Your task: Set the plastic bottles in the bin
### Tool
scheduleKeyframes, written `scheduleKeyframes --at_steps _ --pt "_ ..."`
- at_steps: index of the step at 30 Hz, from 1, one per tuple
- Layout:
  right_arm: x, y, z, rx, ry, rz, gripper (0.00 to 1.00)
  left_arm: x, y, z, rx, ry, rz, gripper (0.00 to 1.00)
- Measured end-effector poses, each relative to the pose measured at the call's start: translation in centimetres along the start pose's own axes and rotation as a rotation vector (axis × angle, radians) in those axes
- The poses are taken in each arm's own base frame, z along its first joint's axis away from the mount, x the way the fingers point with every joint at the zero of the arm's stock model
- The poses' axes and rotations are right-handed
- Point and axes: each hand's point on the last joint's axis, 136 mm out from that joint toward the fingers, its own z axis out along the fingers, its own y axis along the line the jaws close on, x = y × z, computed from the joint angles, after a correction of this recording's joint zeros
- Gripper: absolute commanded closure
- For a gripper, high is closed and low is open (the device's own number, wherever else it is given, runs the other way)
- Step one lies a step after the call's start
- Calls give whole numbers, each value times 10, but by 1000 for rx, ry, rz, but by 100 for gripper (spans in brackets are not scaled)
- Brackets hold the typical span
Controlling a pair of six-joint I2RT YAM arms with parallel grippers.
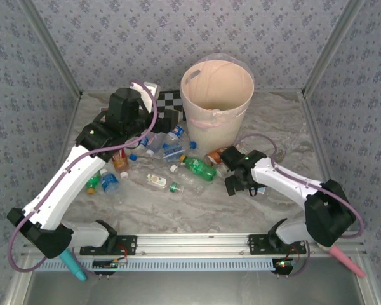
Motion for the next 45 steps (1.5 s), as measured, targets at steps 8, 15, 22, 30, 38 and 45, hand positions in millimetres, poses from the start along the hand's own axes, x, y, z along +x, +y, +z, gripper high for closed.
scheduleKeyframes --at_steps 8,15,22,30,38,45 --pt "-10 -12 20 23 12 72 0 -3 0 -3 1 -4 1 0" --pt "-15 -25 39 12 47 166 0 -4 1 -3 -7 -6 7 0" --pt "-17 -25 48 -25 74 204 16 -4 2 -7 -11 -7 6 0" --pt "-6 -18 52 -60 105 251 26 -5 4 -10 -21 -14 12 0" --pt "-8 -13 44 -110 89 351 44 -4 4 -10 -21 -11 31 0" --pt "-10 -17 38 -129 73 438 48 4 6 -7 -29 11 42 0"
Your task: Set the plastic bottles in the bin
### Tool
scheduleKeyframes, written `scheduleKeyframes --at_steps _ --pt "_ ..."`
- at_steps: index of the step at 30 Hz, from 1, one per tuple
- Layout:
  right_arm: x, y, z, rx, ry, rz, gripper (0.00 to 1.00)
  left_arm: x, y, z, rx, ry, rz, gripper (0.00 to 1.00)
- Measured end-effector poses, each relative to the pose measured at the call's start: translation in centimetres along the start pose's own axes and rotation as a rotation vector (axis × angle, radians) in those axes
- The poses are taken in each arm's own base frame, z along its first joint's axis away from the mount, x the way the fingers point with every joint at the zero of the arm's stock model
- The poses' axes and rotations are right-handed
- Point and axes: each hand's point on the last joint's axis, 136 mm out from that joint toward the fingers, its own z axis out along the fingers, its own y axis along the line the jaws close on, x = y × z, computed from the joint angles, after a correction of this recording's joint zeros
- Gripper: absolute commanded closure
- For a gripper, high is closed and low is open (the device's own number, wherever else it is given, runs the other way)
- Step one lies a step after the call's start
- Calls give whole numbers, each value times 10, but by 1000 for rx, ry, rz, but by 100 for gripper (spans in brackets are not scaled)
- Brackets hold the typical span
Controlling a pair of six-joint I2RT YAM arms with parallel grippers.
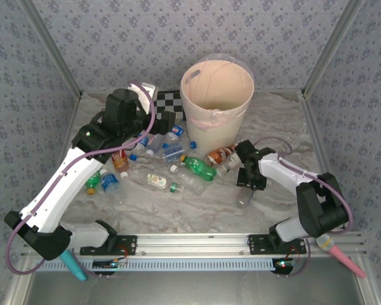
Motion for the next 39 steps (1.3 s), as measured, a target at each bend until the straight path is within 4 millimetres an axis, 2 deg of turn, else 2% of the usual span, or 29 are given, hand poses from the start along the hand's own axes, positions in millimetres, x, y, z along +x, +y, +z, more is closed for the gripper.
scheduleKeyframes --at_steps 4,8,10,13,18,21,24,27,31,39 --pt "-5 -5 -14 -16 -33 38 48 5 1 1 -5 10 1 0" --pt "-30 -8 -50 -51 -136 84 47 9 4 -1 -12 10 -9 0" --pt "-48 -9 -77 -87 -216 104 48 12 5 -1 -18 12 -20 0" --pt "-77 -15 -128 -152 -360 140 49 13 6 1 -22 10 -36 0" --pt "-118 -25 -228 -246 -611 164 49 9 5 2 -17 -11 -63 0" --pt "-135 -26 -279 -287 -726 155 49 6 4 2 -14 -26 -75 0" --pt "-151 -22 -316 -324 -806 144 50 4 4 2 -12 -34 -77 0" --pt "-169 -12 -338 -361 -857 129 50 3 4 2 -11 -36 -77 0" --pt "-198 9 -357 -428 -893 111 50 3 4 2 -11 -36 -82 0" --pt "-263 66 -370 -609 -875 101 49 0 4 -4 -11 -52 -95 0"
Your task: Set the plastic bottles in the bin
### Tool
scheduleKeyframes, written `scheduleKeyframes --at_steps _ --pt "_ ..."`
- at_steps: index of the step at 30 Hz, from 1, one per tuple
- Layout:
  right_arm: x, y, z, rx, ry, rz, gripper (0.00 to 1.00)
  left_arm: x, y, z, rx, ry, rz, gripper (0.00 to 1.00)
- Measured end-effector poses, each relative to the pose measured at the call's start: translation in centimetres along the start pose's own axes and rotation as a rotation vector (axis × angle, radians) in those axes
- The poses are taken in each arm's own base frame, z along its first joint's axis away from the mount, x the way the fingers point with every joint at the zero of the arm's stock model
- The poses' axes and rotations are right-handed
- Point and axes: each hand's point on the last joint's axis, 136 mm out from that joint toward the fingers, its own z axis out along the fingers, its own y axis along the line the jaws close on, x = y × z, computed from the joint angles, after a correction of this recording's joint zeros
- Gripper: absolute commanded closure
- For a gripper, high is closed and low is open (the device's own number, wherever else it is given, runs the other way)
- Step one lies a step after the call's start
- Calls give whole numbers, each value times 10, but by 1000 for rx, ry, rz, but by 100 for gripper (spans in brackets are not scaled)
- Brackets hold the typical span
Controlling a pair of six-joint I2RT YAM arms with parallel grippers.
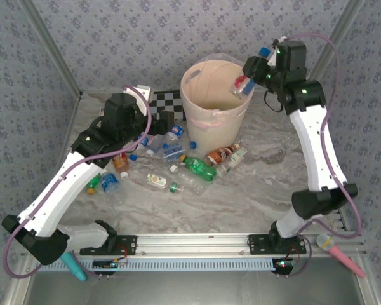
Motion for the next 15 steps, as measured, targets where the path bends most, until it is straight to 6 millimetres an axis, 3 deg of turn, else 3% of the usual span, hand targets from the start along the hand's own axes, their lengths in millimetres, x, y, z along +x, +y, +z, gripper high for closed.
scheduleKeyframes --at_steps 4,8,15 --pt "-4 12 32 -49 33 34 49 -4 0 -8 4 -19 -5 0" --pt "7 12 57 -55 90 63 49 -7 2 -15 1 -36 -8 0" --pt "25 6 65 -35 159 88 50 -5 8 -22 -22 -48 -9 0"
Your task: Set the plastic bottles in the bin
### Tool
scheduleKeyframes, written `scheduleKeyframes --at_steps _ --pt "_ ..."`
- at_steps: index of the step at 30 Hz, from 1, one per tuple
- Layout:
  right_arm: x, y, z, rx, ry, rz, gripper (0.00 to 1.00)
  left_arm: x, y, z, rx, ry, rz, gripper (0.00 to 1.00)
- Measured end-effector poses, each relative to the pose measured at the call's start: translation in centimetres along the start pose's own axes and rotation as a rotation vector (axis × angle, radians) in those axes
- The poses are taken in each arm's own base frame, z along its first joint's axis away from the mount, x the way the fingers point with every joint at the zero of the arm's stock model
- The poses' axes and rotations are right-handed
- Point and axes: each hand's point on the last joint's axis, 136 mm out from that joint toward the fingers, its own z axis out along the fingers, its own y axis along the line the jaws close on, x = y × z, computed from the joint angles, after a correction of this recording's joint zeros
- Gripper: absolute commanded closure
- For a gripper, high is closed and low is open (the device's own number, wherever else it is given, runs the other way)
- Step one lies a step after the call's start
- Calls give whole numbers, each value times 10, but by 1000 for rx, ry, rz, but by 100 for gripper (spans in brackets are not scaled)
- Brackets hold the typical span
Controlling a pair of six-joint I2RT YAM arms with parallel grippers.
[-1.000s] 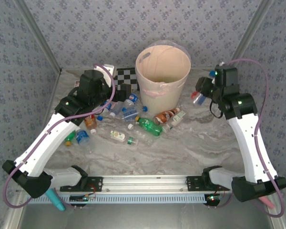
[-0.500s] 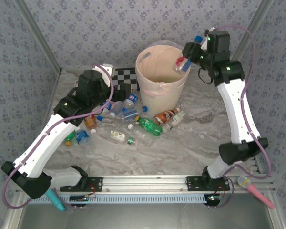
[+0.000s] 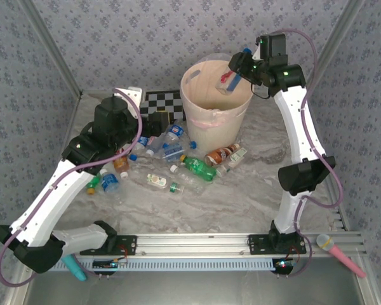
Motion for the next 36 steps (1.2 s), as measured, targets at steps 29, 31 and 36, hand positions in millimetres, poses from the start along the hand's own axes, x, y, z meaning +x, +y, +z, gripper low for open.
scheduleKeyframes --at_steps 29,31,36 --pt "4 13 -27 17 -21 -80 0 18 28 -10 -128 14 -84 0" --pt "3 13 -28 19 -26 -93 0 23 33 -9 -154 20 -106 0" --pt "8 16 -32 29 -27 -128 0 50 61 -4 -245 86 -205 0"
